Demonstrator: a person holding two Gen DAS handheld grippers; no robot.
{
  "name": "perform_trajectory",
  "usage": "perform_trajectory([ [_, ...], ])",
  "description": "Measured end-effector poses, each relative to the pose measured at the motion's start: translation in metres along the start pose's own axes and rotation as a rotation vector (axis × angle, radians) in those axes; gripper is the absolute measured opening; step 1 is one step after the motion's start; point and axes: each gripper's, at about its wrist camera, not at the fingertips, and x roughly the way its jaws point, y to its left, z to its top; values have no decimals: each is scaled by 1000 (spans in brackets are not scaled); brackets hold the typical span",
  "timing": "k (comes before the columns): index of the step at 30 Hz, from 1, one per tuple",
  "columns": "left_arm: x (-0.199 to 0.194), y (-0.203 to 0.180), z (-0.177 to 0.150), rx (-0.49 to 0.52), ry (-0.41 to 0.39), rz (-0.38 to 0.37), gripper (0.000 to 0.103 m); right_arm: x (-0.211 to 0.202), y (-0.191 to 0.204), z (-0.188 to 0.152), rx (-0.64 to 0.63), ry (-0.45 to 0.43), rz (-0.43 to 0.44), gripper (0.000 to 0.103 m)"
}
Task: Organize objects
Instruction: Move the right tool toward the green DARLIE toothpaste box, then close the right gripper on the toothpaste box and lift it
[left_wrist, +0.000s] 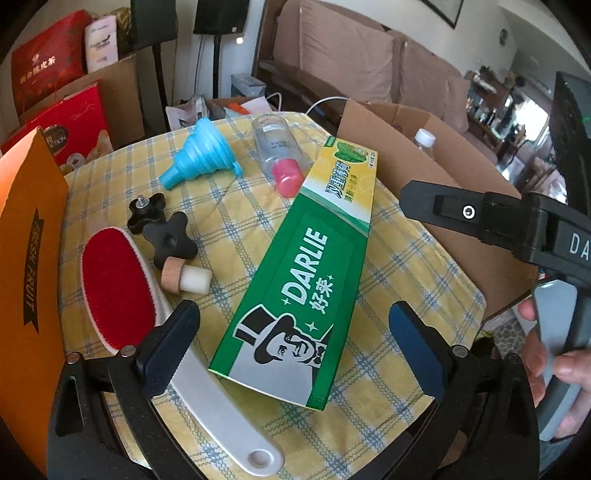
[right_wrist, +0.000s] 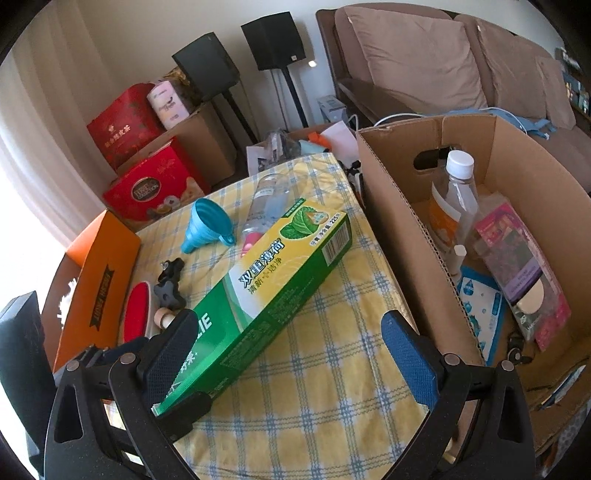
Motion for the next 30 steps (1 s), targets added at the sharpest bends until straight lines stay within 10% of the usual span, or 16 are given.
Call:
perform_trajectory([
  [5,6,-1,-1,9,16,-5,66,3,-3,-1,11,9,6,101],
  [30,-19,-2,-30,-113,20,-191,56,23,13,-33,87,121,154,101],
])
